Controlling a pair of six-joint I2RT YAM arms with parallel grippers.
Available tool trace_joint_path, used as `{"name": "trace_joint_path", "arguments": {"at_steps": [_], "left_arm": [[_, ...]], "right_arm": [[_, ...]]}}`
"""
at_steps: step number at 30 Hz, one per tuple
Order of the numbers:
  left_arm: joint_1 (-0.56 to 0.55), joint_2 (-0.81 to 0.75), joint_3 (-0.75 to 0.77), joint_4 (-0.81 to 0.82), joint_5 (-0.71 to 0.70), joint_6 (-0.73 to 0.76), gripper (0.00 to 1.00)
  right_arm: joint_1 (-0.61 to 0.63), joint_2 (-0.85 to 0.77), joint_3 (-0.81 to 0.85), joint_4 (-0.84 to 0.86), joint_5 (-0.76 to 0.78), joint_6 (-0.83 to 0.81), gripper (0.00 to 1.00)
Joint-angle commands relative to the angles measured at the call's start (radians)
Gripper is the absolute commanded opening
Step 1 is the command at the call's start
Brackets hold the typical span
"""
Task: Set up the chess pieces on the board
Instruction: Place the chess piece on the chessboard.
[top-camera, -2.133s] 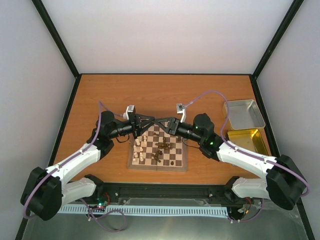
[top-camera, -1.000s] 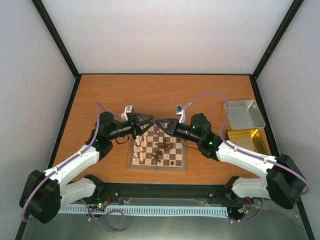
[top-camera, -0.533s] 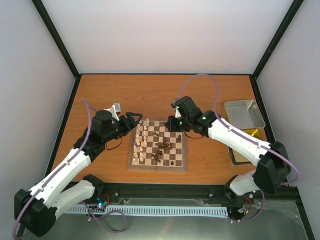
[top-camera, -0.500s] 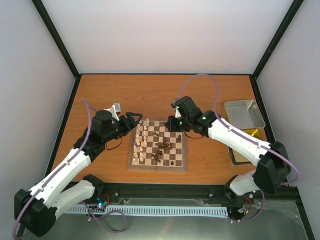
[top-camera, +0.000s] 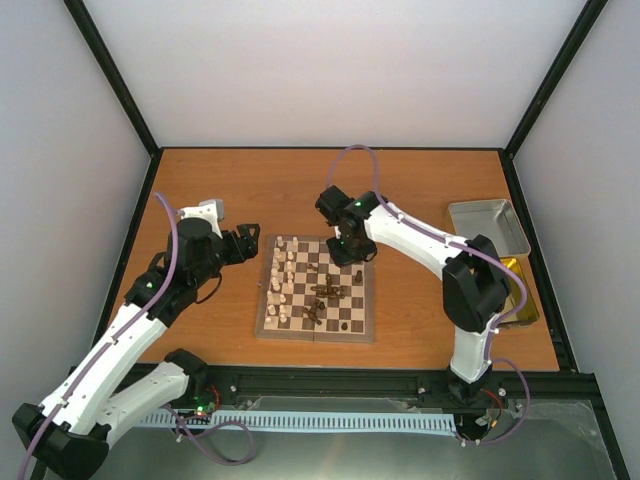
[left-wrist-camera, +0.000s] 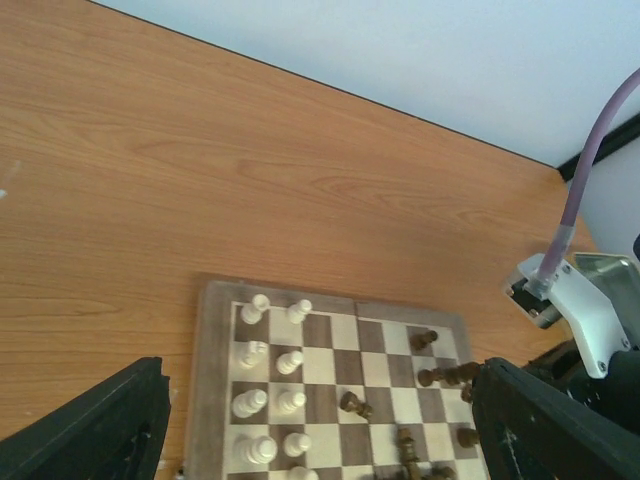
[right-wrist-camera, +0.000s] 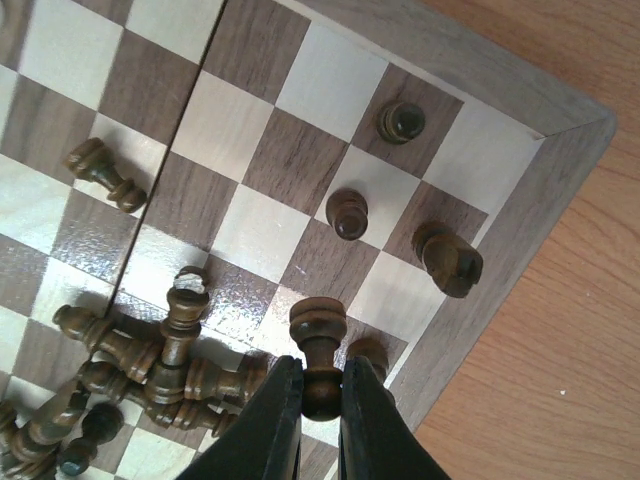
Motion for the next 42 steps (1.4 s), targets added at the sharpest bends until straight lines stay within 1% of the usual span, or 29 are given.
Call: {"name": "trace_joint_path", "arguments": {"at_steps": [1, 6, 14, 21, 24, 26, 30, 37, 40, 42], "left_arm": [[0.004, -0.019, -0.005, -0.023, -0.115, 0.054, 0.84], [0.004, -0.047, -0.028, -0.007, -0.152, 0.064, 0.85], [0.006, -0.052, -0.044, 0.005, -0.157, 0.065, 0.86], [0.006, -0.042, -0.048, 0.013, -0.156, 0.064, 0.86], [0.006, -0.037, -0.048, 0.010, -0.162, 0.063, 0.86], [0.006, -0.035, -0.048, 0.009, -0.162, 0.063, 0.86], [0.006, -0.034, -0.047, 0.009, -0.166, 0.062, 0.86], [0.007, -0.033, -0.042, 0.005, -0.172, 0.060, 0.86], [0.007, -0.038, -0.044, 0.004, -0.184, 0.053, 0.86], [0.007, -0.041, -0.042, 0.005, -0.190, 0.048, 0.86]], "right_arm": [[0.011, 0.057, 0.059, -0.080, 0.013, -0.039, 0.03], [0.013, 0.108, 0.090, -0.093, -0.025, -0.058, 0.04], [0.015, 0.166, 0.109, -0.108, -0.015, -0.063, 0.04], [0.015, 0.199, 0.114, -0.111, 0.016, -0.067, 0.08], [0.015, 0.205, 0.113, -0.108, 0.017, -0.069, 0.11], [0.015, 0.207, 0.115, -0.110, 0.019, -0.069, 0.17], [0.015, 0.189, 0.132, -0.107, 0.024, -0.054, 0.25], [0.017, 0.125, 0.174, -0.065, 0.013, -0.016, 0.32], [0.029, 0.112, 0.178, -0.011, -0.017, -0.039, 0.34], [0.058, 0.129, 0.189, 0.016, -0.015, -0.075, 0.38]]}}
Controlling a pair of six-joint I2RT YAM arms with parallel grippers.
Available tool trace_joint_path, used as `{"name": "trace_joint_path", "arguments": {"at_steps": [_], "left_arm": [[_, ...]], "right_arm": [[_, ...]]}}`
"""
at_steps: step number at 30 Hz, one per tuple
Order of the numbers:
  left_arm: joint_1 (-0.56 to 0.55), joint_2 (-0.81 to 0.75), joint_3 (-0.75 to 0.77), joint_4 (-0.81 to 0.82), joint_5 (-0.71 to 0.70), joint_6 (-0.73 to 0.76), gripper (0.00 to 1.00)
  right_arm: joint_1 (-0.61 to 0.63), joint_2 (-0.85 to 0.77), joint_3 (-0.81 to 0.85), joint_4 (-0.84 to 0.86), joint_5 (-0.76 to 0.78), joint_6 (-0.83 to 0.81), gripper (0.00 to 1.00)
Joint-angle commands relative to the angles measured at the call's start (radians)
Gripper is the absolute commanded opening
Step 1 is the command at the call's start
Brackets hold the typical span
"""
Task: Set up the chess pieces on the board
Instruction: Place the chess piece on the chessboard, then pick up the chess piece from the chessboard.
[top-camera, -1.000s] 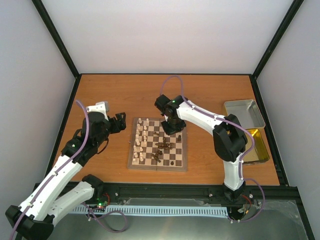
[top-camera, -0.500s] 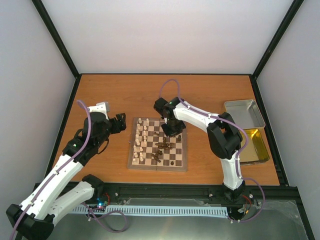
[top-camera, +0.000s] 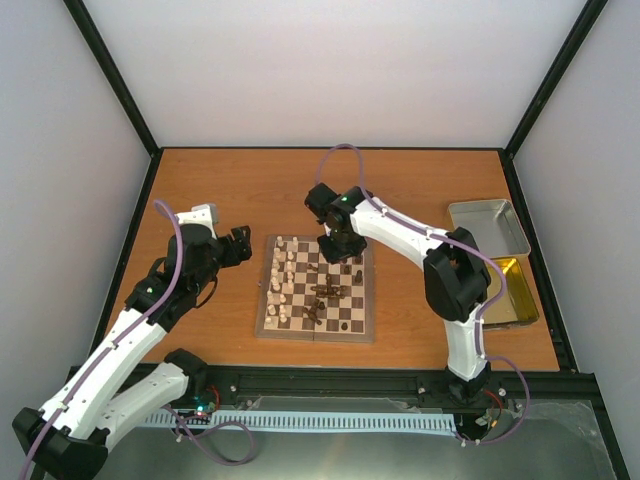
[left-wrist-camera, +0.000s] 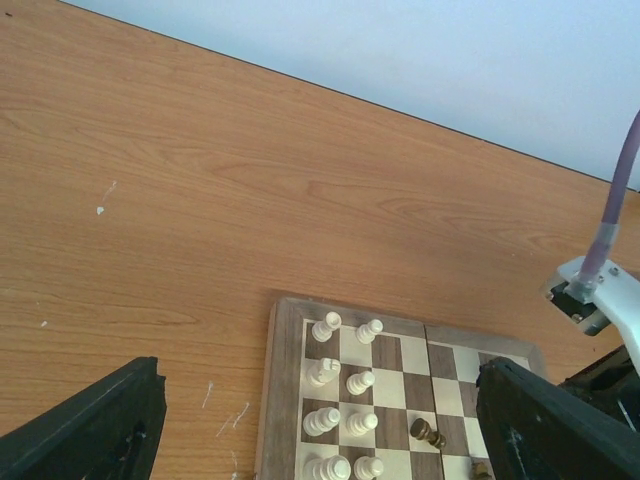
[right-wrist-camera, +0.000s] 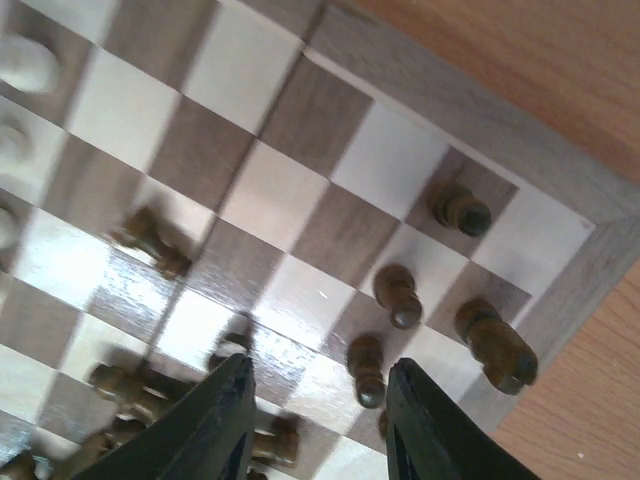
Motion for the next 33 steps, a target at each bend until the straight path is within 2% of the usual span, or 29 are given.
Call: {"name": "trace_joint_path", "arguments": {"at_steps": [1, 8, 13, 18, 27, 30, 33], "left_arm": [[0.007, -0.009, 0.009, 0.007, -0.033, 0.005, 0.86], [0.007, -0.018, 0.008, 0.011, -0.035, 0.001, 0.86], [0.007, -0.014, 0.003, 0.009, -0.031, -0.004, 0.86], [0.007, -0.001, 0.006, 0.018, -0.011, -0.005, 0.86], [0.007, 0.013, 0.005, 0.025, 0.004, -0.016, 0.86], [0.007, 0.016, 0.004, 0.024, 0.008, -0.022, 0.86], [0.007, 0.015, 0.004, 0.023, 0.012, -0.027, 0.86]], "right_arm": [[0.062, -0.009, 0.051, 0.078, -0.011, -0.054, 0.39], [0.099, 0.071, 0.076, 0.144, -0.043, -0.111, 0.40], [0.100, 0.075, 0.015, 0.191, -0.106, -0.151, 0.39], [0.099, 0.101, -0.003, 0.202, -0.067, -0.163, 0.34], [0.099, 0.139, -0.016, 0.237, -0.025, -0.191, 0.31], [0.098, 0.150, -0.017, 0.241, -0.027, -0.195, 0.25], [0.098, 0.148, -0.026, 0.232, -0.024, -0.194, 0.13]]}}
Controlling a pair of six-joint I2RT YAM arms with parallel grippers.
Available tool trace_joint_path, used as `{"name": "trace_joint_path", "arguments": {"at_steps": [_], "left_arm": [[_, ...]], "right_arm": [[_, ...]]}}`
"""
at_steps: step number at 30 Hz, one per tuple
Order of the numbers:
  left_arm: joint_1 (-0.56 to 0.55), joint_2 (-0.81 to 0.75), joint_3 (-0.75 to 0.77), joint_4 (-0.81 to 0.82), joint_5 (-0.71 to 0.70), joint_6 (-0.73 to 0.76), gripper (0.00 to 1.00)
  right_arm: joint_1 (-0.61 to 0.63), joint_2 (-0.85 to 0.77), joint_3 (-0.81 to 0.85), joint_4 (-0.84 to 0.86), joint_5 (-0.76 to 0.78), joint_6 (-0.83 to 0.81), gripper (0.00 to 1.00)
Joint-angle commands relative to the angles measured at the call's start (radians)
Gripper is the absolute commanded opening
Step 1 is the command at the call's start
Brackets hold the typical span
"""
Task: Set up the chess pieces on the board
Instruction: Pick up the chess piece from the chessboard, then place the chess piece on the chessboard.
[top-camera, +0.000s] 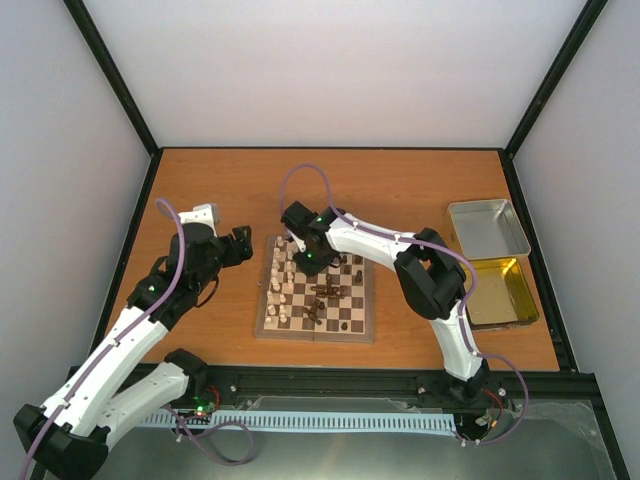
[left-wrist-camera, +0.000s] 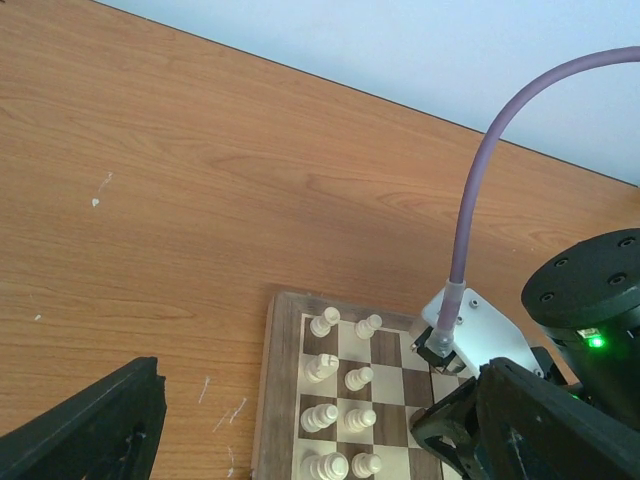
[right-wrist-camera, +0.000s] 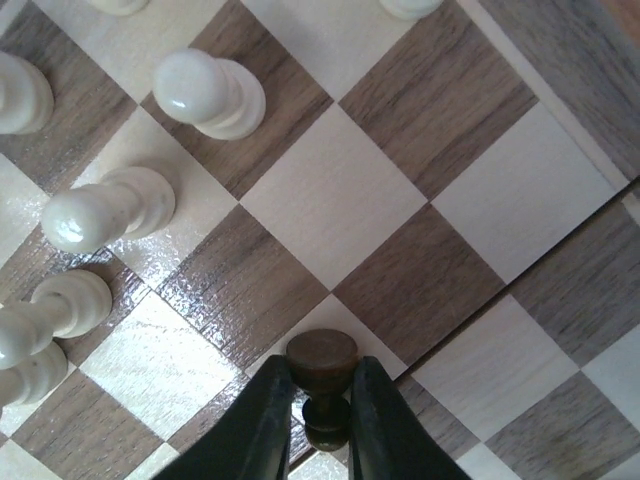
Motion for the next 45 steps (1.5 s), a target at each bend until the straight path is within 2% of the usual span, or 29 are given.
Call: {"name": "trace_joint_path", "arguments": {"at_steps": [1, 5, 14, 19, 27, 30, 33, 41, 45], "left_arm": [[0.006, -0.002, 0.005, 0.021, 0.010, -0.020, 0.86], [0.007, 0.001, -0.007, 0.027, 0.035, -0.036, 0.86], [0.008, 0.034, -0.065, 0.076, 0.227, -0.143, 0.86], [0.008, 0.061, -0.089, 0.148, 0.405, -0.194, 0.87], [0.014, 0.184, -0.071, 0.299, 0.786, -0.280, 0.87], [0.015, 0.227, -0.076, 0.383, 0.911, -0.316, 0.89], [0.015, 0.245, -0.104, 0.466, 0.972, -0.360, 0.88], [0.015, 0.270, -0.130, 0.484, 0.992, -0.387, 0.56], [0.015, 0.291, -0.135, 0.484, 0.994, -0.392, 0.47]], "right_arm": [[-0.001, 0.014, -0.023, 0.010, 0.019, -0.007, 0.09], [-0.004, -0.031, -0.064, 0.037, 0.034, -0.013, 0.04], [-0.005, -0.247, -0.264, 0.263, 0.022, -0.041, 0.03], [-0.004, -0.403, -0.412, 0.417, -0.046, -0.099, 0.03], [-0.004, -0.684, -0.643, 0.692, -0.269, -0.238, 0.05], [-0.003, -0.730, -0.686, 0.738, -0.306, -0.274, 0.06], [-0.004, -0.742, -0.693, 0.746, -0.317, -0.293, 0.06], [-0.004, -0.751, -0.691, 0.759, -0.303, -0.261, 0.06], [-0.004, -0.746, -0.686, 0.762, -0.306, -0.246, 0.06]]}}
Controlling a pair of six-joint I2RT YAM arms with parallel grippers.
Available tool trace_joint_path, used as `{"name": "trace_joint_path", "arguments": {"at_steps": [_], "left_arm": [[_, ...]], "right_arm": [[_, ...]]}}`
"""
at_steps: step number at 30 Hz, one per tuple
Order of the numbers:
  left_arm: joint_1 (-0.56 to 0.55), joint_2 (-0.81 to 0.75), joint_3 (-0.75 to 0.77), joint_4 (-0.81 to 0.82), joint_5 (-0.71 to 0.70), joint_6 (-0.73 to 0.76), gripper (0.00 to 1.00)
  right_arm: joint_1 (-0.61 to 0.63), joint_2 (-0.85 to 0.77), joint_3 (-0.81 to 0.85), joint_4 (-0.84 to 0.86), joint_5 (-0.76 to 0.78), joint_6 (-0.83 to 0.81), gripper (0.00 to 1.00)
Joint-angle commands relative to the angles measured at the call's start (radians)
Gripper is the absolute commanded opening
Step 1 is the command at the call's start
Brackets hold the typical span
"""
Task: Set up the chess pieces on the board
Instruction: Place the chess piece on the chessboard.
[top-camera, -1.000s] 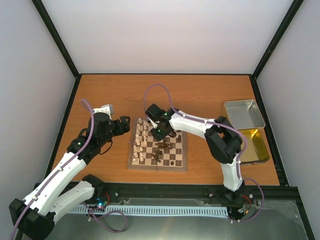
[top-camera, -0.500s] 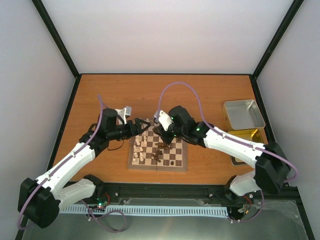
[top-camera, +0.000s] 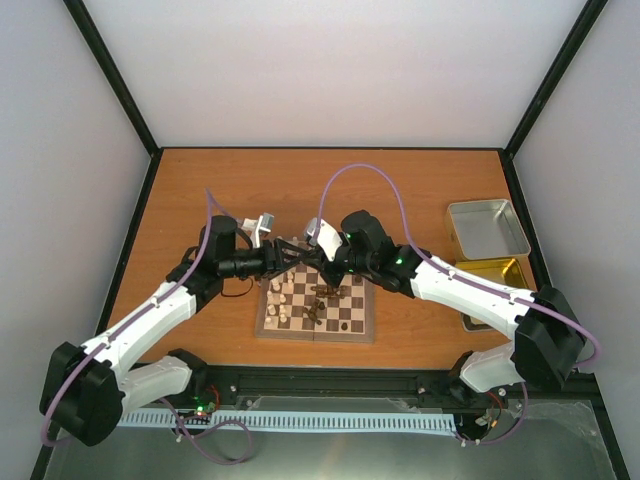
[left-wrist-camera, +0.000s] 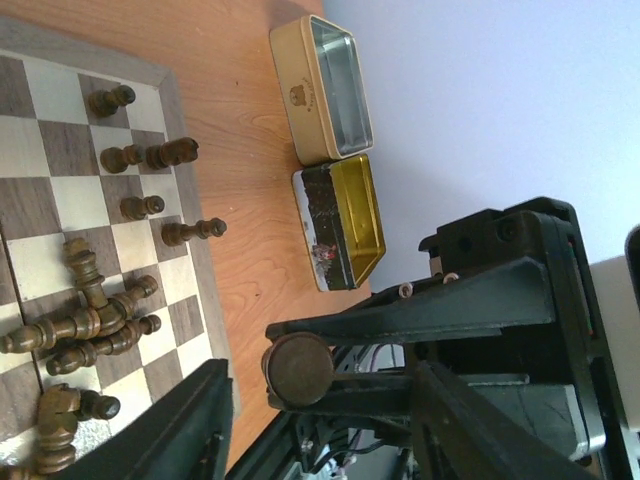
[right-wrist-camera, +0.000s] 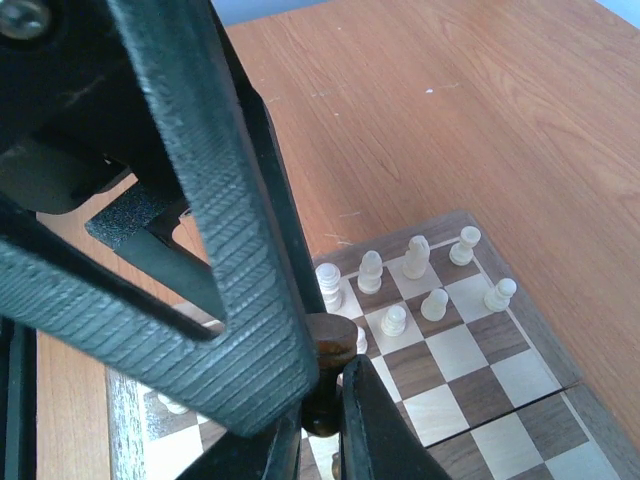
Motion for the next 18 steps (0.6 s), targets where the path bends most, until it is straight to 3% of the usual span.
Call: {"name": "trace_joint_path", "arguments": {"at_steps": [1, 5, 12, 18], "left_arm": [[0.005, 0.023, -0.003, 0.037, 0.025, -0.012, 0.43], [0.005, 0.034, 0.007, 0.041, 0.009, -0.015, 0.32], [0.005, 0.060, 0.001, 0.075, 0.013, -0.036, 0.29], [0.005, 0.063, -0.003, 0.095, 0.023, -0.051, 0.08]], "right_arm": [[-0.003, -0.014, -0.002, 0.042, -0.013, 0.012, 0.06], [-0.002, -0.018, -0.003, 0.042, -0.021, 0.014, 0.06], [-0.002, -0.022, -0.004, 0.044, -0.031, 0.018, 0.06], [-0.002, -0.018, 0.006, 0.043, -0.015, 0.064, 0.11]]}}
